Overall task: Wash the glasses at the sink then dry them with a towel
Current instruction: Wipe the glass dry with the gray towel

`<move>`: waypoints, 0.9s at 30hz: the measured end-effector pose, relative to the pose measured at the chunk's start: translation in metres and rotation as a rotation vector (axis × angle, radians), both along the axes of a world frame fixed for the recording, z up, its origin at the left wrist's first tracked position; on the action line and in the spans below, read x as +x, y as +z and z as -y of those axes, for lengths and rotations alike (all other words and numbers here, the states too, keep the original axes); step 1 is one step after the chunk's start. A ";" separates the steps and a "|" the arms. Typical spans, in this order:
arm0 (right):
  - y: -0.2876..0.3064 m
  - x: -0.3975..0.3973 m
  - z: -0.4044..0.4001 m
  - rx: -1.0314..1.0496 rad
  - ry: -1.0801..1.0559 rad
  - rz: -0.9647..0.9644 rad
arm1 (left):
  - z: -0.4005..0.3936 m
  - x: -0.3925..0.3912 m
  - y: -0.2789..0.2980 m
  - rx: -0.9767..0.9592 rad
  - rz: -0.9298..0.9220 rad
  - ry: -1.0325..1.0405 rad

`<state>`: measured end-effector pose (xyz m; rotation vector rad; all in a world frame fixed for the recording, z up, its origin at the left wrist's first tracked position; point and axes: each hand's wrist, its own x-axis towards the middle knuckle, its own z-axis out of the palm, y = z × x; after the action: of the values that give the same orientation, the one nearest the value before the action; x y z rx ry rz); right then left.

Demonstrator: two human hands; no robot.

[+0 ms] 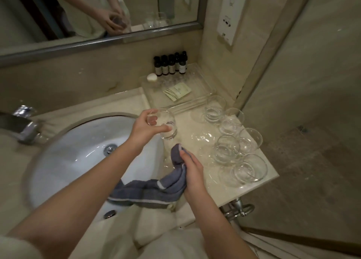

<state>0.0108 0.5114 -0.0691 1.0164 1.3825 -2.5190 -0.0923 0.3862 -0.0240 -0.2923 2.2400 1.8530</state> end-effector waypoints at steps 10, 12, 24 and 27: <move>0.076 0.003 0.071 0.134 0.058 -0.313 | 0.105 0.067 0.041 0.230 0.037 0.173; 0.092 0.008 0.090 0.333 0.112 -0.444 | 0.114 0.081 0.043 0.270 0.041 0.236; 0.106 0.014 0.160 1.092 0.393 -0.736 | 0.130 0.109 0.060 0.424 -0.040 0.420; 0.114 0.015 0.163 0.883 0.414 -0.735 | 0.133 0.110 0.065 0.425 -0.021 0.415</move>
<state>0.0255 0.3479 0.0450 -0.2694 2.6596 -1.9901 0.0181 0.2534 0.0409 -0.7000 1.8276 2.4861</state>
